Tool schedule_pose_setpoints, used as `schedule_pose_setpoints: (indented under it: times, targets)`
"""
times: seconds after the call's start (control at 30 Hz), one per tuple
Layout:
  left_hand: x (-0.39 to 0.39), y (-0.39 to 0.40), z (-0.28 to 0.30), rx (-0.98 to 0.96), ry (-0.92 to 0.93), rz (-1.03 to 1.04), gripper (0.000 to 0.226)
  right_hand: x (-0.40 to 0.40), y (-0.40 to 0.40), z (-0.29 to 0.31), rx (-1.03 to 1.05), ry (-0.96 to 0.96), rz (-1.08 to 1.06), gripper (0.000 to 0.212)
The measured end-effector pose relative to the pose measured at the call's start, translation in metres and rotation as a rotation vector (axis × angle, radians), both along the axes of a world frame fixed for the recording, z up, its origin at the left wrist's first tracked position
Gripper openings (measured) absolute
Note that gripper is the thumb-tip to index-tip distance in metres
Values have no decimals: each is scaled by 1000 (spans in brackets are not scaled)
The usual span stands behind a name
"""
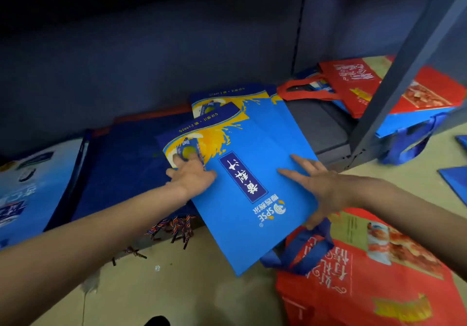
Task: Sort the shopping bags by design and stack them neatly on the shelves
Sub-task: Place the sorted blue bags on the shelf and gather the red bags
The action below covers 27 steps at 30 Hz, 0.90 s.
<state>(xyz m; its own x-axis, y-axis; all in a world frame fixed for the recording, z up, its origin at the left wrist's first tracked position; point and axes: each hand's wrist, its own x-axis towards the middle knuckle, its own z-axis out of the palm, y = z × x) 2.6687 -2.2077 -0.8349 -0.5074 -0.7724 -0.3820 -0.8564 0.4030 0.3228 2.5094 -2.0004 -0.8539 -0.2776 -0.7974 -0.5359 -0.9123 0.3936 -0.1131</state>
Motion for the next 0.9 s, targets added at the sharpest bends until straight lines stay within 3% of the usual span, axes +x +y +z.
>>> schedule_pose_setpoints:
  times: [0.1,0.23,0.33,0.4,0.47,0.67,0.77,0.9]
  targets:
    - [-7,2,2,19,170,15,54,4,8,-5,-61,138,62,114]
    - [-40,-16,24,-20,459,-16,55,-16,5,1,-244,29,-150,103]
    - [-52,-21,23,81,213,10,72,-30,-9,4,-348,-26,-297,97]
    - [-46,-7,12,168,23,-51,78,-28,-16,1,-275,-113,-383,105]
    - [-39,7,5,164,-42,-133,80,-24,-19,-5,-205,-181,-434,113]
    - [-33,32,3,142,-16,-281,89,-35,-12,-5,-335,-123,-457,104]
    - [-45,43,7,-64,-34,-407,86,-45,-1,-1,-351,-128,-421,99]
    - [-69,72,6,-264,149,-655,65,-61,42,4,-428,-118,-448,80]
